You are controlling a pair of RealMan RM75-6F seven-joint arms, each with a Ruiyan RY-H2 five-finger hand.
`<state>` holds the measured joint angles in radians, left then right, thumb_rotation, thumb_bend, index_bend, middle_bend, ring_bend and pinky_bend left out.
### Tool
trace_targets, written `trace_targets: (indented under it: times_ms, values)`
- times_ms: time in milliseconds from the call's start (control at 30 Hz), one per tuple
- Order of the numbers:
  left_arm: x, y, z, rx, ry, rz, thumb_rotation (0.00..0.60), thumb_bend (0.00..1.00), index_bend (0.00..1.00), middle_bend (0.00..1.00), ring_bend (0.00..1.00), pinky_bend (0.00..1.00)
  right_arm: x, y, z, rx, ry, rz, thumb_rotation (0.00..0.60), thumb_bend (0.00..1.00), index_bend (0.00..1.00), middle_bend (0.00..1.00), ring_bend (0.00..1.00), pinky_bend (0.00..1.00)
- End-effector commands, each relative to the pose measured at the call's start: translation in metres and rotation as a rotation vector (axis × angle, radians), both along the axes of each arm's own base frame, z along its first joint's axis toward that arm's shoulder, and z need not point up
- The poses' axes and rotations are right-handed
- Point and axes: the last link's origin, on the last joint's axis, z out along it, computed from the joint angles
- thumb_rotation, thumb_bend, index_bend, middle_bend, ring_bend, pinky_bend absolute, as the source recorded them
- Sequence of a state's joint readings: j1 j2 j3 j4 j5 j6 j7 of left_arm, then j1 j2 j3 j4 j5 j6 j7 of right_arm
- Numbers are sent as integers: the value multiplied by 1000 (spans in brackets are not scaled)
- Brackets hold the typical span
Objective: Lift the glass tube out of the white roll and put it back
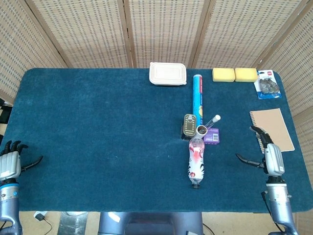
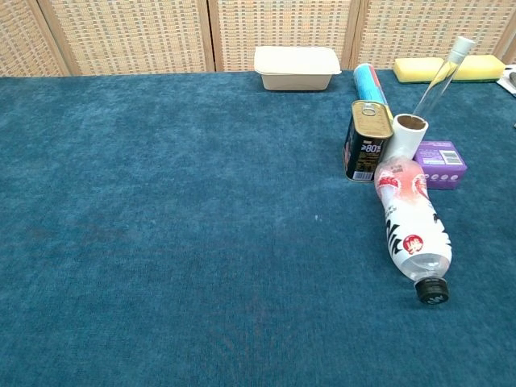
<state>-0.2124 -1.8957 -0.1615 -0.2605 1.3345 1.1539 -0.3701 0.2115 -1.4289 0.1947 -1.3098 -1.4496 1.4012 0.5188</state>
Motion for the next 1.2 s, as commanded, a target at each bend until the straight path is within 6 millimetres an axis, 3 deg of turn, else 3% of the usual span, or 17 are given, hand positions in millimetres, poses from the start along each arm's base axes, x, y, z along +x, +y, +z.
trace_targets:
  times_ms: [33, 267, 1200]
  values:
    - [0, -2, 1, 12, -1, 3, 198, 8, 317, 175, 79, 212, 2, -4, -4, 11, -1, 10, 415, 51, 151, 218, 164, 241]
    - [5, -6, 2, 40, -20, -44, 327, 29, 317, 175, 79, 194, 9, -13, -13, 22, -24, 31, 413, 52, 156, 219, 164, 241]
    - [3, -6, 1, 41, -26, -29, 324, 30, 316, 176, 79, 188, 29, -48, -38, 66, -13, 71, 414, 50, 158, 219, 164, 240]
